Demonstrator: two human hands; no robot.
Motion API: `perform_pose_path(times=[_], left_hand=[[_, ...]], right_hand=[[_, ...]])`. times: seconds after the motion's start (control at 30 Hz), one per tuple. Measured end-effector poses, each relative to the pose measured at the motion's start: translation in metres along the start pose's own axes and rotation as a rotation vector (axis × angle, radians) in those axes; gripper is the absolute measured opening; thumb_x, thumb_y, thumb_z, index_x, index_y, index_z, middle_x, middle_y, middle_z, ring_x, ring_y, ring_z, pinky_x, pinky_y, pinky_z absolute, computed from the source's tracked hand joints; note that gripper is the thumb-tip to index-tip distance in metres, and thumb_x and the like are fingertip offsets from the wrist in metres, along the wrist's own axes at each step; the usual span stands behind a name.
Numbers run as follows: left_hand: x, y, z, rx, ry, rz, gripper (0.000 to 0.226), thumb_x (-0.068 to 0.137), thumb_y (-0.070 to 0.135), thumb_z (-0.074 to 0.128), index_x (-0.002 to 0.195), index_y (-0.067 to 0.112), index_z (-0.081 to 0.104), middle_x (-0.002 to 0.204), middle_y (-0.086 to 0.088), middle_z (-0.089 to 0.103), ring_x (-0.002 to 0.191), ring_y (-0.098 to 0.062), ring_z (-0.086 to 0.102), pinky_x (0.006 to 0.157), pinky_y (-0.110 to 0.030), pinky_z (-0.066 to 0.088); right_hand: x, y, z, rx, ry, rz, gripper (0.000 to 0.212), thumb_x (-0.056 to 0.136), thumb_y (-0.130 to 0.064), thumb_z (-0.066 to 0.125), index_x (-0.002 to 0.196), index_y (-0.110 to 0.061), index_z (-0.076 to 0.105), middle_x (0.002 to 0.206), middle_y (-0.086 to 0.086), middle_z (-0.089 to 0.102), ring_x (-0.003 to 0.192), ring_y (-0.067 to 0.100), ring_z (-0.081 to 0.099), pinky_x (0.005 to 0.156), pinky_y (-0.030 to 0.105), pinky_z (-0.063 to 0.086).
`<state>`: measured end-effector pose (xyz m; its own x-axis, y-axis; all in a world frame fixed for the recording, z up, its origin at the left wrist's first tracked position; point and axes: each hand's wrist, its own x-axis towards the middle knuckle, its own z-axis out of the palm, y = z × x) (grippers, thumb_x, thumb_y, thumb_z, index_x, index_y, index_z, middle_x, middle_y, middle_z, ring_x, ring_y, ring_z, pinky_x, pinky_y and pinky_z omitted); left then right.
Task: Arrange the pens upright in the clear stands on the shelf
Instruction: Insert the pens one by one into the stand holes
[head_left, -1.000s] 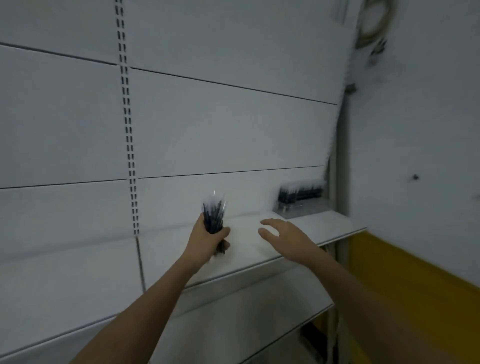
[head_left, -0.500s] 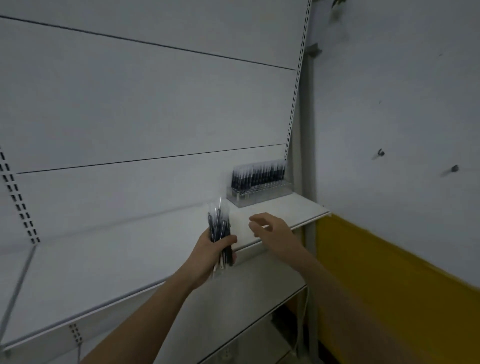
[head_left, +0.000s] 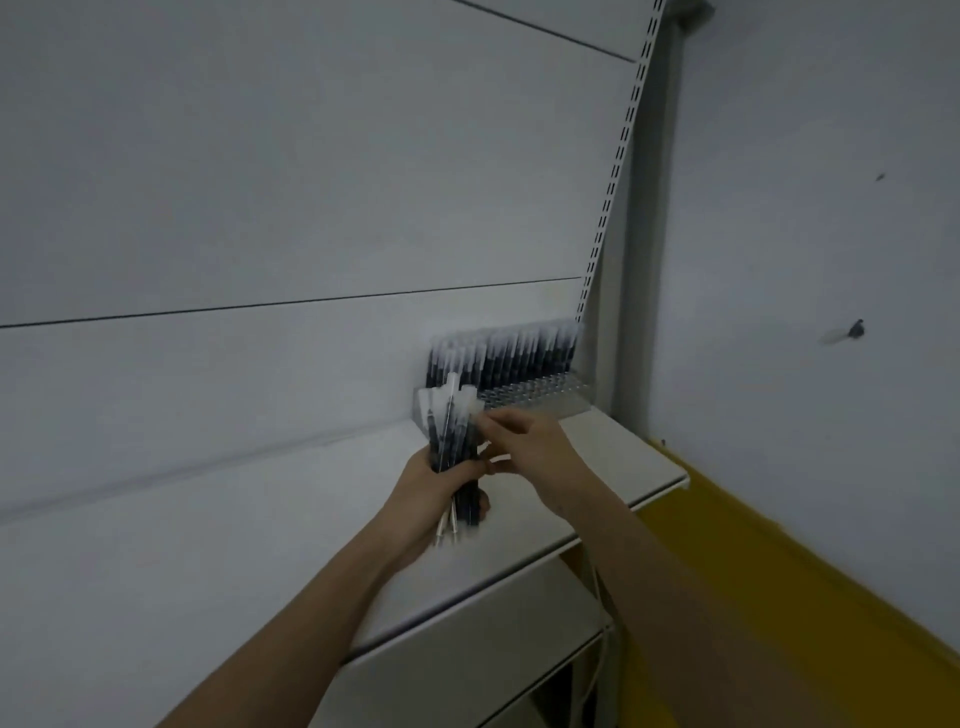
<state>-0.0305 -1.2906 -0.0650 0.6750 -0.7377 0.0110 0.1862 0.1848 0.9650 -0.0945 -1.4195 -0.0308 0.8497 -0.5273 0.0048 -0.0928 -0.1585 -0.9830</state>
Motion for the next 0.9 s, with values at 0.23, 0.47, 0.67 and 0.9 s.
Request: perform_pose_path(times=[0.23, 0.47, 0.67, 0.9], left_hand=[[0.054, -0.014, 0.031, 0.033, 0.138, 0.031, 0.01, 0.091, -0.008, 0.056, 0.091, 0.0, 0.063, 0.086, -0.022, 0.066, 0.057, -0.029, 0.062, 0.052, -0.034, 0.053], [0.076, -0.032, 0.072, 0.115, 0.357, 0.043, 0.017, 0.089, -0.011, 0.055, 0.1, -0.002, 0.064, 0.093, -0.018, 0.071, 0.06, -0.035, 0.065, 0.056, -0.039, 0.056], [0.085, -0.046, 0.084, 0.188, 0.487, 0.01, 0.015, 0.088, -0.012, 0.055, 0.099, -0.008, 0.063, 0.095, -0.02, 0.071, 0.06, -0.037, 0.064, 0.056, -0.042, 0.055], [0.087, -0.055, 0.073, 0.113, 0.545, 0.104, 0.017, 0.092, -0.013, 0.051, 0.105, -0.005, 0.058, 0.102, -0.017, 0.073, 0.058, -0.034, 0.062, 0.053, -0.04, 0.052]], right_hand=[[0.065, 0.022, -0.037, 0.039, -0.081, -0.054, 0.013, 0.1, -0.016, 0.058, 0.098, -0.004, 0.064, 0.085, 0.006, 0.067, 0.068, 0.016, 0.061, 0.062, 0.026, 0.052], [0.104, 0.057, -0.074, 0.126, -0.142, -0.106, 0.007, 0.1, -0.02, 0.057, 0.099, -0.015, 0.062, 0.101, 0.004, 0.07, 0.087, 0.014, 0.066, 0.078, 0.036, 0.057], [0.119, 0.065, -0.086, 0.263, -0.265, -0.059, 0.005, 0.098, -0.022, 0.062, 0.1, -0.017, 0.06, 0.104, 0.008, 0.069, 0.085, 0.017, 0.069, 0.071, 0.031, 0.059], [0.154, 0.04, -0.097, 0.353, -0.041, -0.233, 0.008, 0.095, -0.011, 0.065, 0.1, -0.004, 0.066, 0.087, 0.006, 0.065, 0.071, 0.008, 0.064, 0.065, 0.022, 0.055]])
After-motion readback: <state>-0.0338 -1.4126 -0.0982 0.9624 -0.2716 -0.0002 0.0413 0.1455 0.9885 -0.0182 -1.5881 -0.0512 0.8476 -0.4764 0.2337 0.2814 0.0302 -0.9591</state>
